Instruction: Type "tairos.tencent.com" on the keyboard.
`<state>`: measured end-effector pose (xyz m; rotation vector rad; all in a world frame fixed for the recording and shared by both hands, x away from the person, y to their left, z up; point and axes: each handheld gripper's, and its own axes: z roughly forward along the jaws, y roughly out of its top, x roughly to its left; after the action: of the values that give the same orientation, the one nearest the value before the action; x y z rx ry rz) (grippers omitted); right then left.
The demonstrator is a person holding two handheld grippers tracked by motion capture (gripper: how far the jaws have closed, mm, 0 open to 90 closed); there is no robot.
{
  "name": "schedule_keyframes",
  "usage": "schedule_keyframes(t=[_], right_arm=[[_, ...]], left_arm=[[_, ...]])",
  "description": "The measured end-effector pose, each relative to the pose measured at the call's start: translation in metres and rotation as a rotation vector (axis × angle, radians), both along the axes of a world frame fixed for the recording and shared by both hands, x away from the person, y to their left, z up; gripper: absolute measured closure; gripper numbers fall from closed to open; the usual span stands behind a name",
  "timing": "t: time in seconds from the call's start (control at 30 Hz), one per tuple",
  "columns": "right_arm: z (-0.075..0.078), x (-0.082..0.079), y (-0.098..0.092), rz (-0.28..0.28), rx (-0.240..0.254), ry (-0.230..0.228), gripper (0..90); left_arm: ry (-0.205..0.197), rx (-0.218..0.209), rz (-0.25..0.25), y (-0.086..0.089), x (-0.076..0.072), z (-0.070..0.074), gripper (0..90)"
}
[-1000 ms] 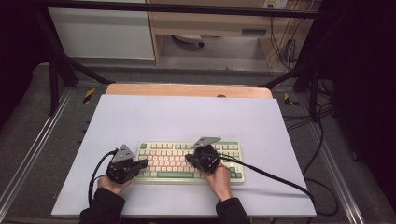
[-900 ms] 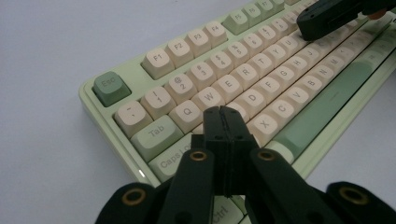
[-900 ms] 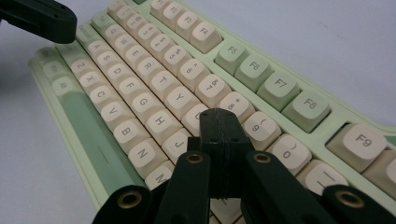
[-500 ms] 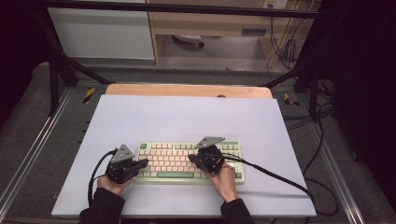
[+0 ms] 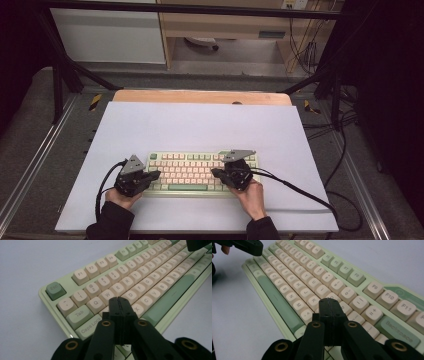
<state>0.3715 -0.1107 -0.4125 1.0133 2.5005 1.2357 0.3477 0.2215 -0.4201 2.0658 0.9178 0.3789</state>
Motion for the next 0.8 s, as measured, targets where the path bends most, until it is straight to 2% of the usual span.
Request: schedule_keyframes(t=[0.5,0.8], right_arm=[[-0.003,-0.014,-0.034,-0.022,0.023,0.015,90.0],[-0.008,-0.021,-0.050,-0.029,0.033,0.017,90.0]], left_arm=[[-0.005,0.026,-0.025,-0.021,0.004,0.007,90.0],[0.003,0.053,-0.028,-0.040,0.016,0.007,90.0]])
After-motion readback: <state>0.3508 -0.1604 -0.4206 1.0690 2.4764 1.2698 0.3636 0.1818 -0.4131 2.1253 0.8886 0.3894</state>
